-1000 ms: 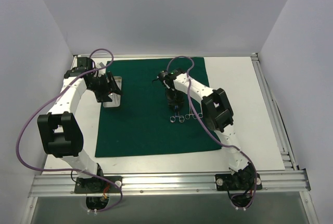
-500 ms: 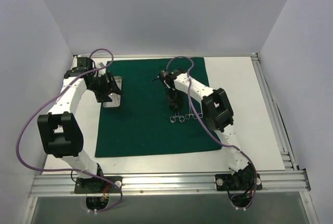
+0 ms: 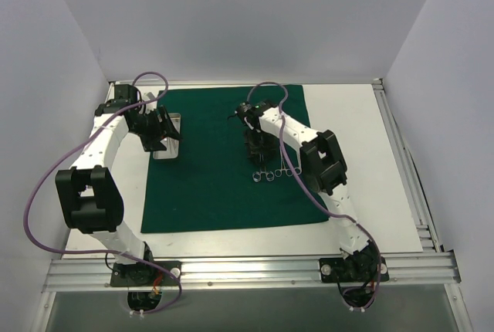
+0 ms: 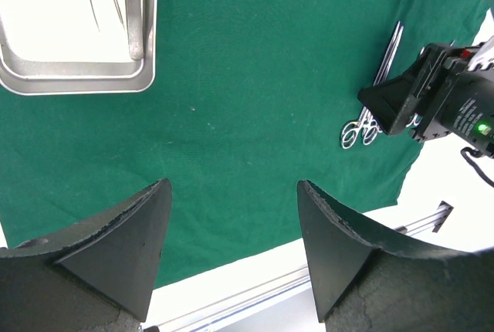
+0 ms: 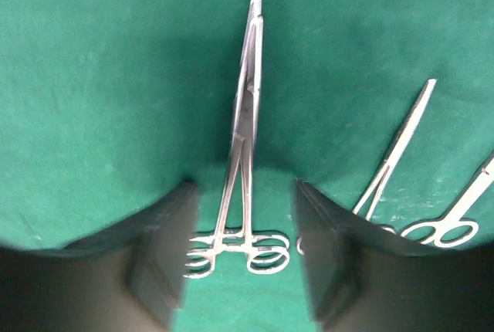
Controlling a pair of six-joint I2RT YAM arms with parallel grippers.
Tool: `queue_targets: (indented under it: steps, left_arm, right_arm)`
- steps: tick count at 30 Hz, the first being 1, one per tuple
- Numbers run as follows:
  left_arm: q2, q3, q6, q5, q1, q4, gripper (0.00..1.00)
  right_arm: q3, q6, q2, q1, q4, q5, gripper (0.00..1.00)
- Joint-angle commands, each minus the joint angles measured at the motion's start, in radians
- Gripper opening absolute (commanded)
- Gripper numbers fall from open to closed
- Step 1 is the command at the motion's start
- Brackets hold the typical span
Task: Open and lay out the surgical kit
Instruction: Place the medical item in the surgical kit, then pick up the medical item from the container.
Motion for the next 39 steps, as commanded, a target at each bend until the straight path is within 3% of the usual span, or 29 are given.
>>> queue_targets:
  steps: [1,6,9,11,12,13,14,17,21,24,28,35,39]
  left_arm:
    - [0.002,0.066,-0.006,-0.001,0.006,0.017,0.75]
    - [0.016,0.110,-0.002,-0.033,0.008,-0.017,0.76]
    - [0.035,0.161,-0.002,-0.084,0.006,-0.055,0.78]
    - [0.075,0.208,-0.008,-0.150,0.006,-0.082,0.80]
    - [0.094,0.231,-0.008,-0.170,0.006,-0.115,0.94]
    - [0.117,0.258,0.005,-0.199,0.005,-0.135,0.94]
    - [0.162,0.281,0.012,-0.228,0.006,-0.147,0.94]
    - [0.242,0.376,0.044,-0.300,0.003,-0.187,1.00]
    - [0.324,0.483,0.077,-0.372,0.000,-0.199,0.86]
    - [0.390,0.523,0.103,-0.406,-0.002,-0.195,0.82]
    - [0.486,0.621,0.130,-0.409,-0.009,-0.211,0.62]
    - [0.594,0.686,0.126,-0.425,-0.072,-0.219,0.52]
    - [0.625,0.697,0.117,-0.468,-0.077,-0.213,0.52]
  right_arm:
    - [0.043,-0.014,0.009,-0.020,-0.018,0.032,0.58]
    - [0.091,-0.019,-0.008,-0.035,-0.043,0.029,0.58]
    - [0.212,-0.040,-0.042,-0.035,-0.095,0.023,0.58]
    - [0.311,-0.062,-0.076,-0.036,-0.109,0.049,0.72]
    - [0.341,-0.070,-0.109,-0.038,-0.123,0.061,0.78]
    - [0.362,-0.089,-0.129,-0.055,-0.125,0.061,0.87]
    - [0.373,-0.097,-0.148,-0.067,-0.120,0.034,0.90]
    - [0.355,-0.090,-0.226,-0.142,-0.110,-0.043,0.80]
    - [0.286,-0.102,-0.289,-0.213,-0.074,-0.103,0.41]
    - [0.267,-0.113,-0.315,-0.242,-0.071,-0.101,0.26]
    - [0.272,-0.134,-0.311,-0.263,-0.091,-0.089,0.24]
    - [0.266,-0.134,-0.297,-0.294,-0.097,-0.106,0.24]
    - [0.287,-0.128,-0.275,-0.306,-0.102,-0.117,0.24]
